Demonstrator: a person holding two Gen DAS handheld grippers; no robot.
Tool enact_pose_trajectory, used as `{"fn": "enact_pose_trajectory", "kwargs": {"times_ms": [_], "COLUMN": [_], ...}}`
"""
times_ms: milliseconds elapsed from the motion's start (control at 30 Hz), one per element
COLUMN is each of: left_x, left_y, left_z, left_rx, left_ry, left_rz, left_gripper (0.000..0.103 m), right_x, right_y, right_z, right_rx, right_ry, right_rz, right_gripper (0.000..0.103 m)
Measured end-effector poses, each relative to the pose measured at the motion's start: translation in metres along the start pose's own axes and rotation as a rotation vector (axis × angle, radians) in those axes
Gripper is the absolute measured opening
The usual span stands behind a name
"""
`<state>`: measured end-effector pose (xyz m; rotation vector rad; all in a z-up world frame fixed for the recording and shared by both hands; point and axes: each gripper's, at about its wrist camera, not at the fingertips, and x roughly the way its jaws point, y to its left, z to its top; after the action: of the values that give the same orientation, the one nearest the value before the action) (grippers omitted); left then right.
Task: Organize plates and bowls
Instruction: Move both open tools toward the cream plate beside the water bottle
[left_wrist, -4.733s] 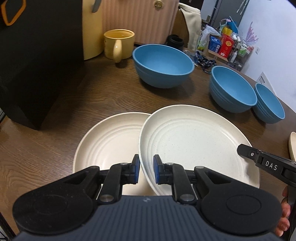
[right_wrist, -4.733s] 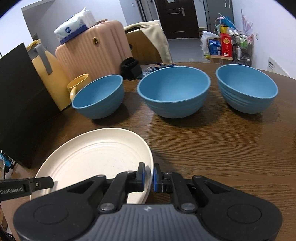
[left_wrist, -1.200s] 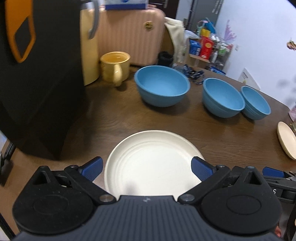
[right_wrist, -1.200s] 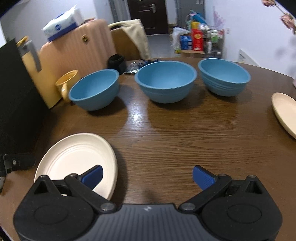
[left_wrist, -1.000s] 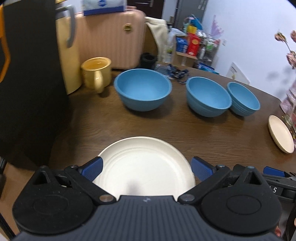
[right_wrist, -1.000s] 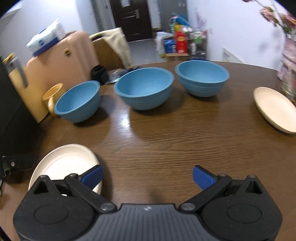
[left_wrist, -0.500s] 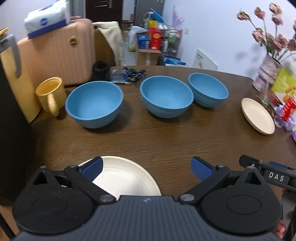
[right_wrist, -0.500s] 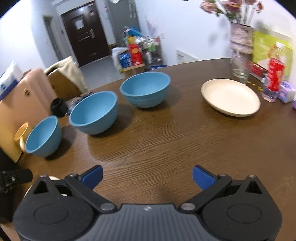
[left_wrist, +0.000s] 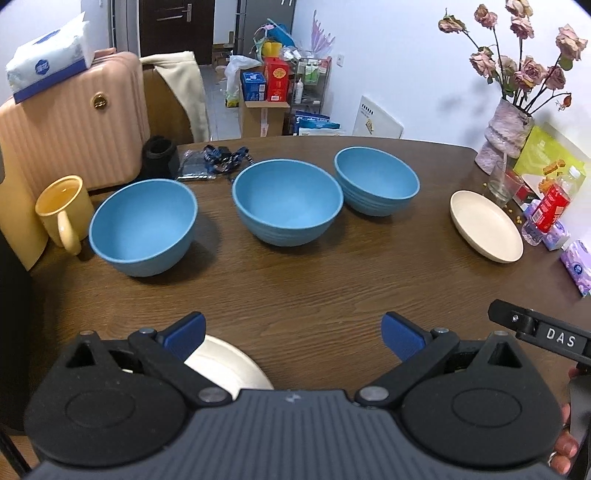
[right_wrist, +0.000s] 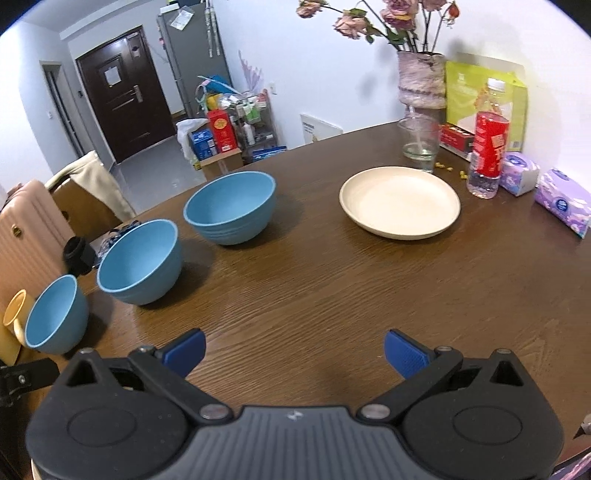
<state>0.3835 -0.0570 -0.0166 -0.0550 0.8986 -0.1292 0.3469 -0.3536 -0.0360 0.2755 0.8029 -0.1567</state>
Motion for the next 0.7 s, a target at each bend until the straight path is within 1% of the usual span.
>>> {"fn": "enact_pose_trajectory", "kwargs": {"times_ms": [133, 300, 400, 567, 700], "left_x": [0.004, 0.004, 0.006, 0.010, 0.014], "left_y": [-0.017, -0.039, -0.052, -0.072, -0.089], "left_z": [0.002, 0.006, 0.011, 0.018, 0.023], "left_rx": [0.001, 0.012, 0.011, 0.017, 0.018], "left_ry": [0.011, 0.007, 0.010, 0.014, 0.022], "left_rz": [-0.016, -0.031, -0.038, -0.050, -0.075], "left_gripper": [0.103, 0.103, 0.103, 0.103, 0.103], "right_x": [-0.006, -0.011, -0.013, -0.011, -0.007], "right_y": [-0.013, -0.031, -0.041, -0.055, -0.067], "right_z": [0.005, 0.016, 0.023, 0.031, 0.036], "right_rx": [0.012, 0.050, 0.060, 0.063, 0.082], "right_ry": [-0.017, -0.042, -0.051, -0.036, -0.021], "right_rz": [0.006, 0.008, -0.002, -0.056, -0.051], "right_gripper": [0.103, 0.103, 0.103, 0.103, 0.103]}}
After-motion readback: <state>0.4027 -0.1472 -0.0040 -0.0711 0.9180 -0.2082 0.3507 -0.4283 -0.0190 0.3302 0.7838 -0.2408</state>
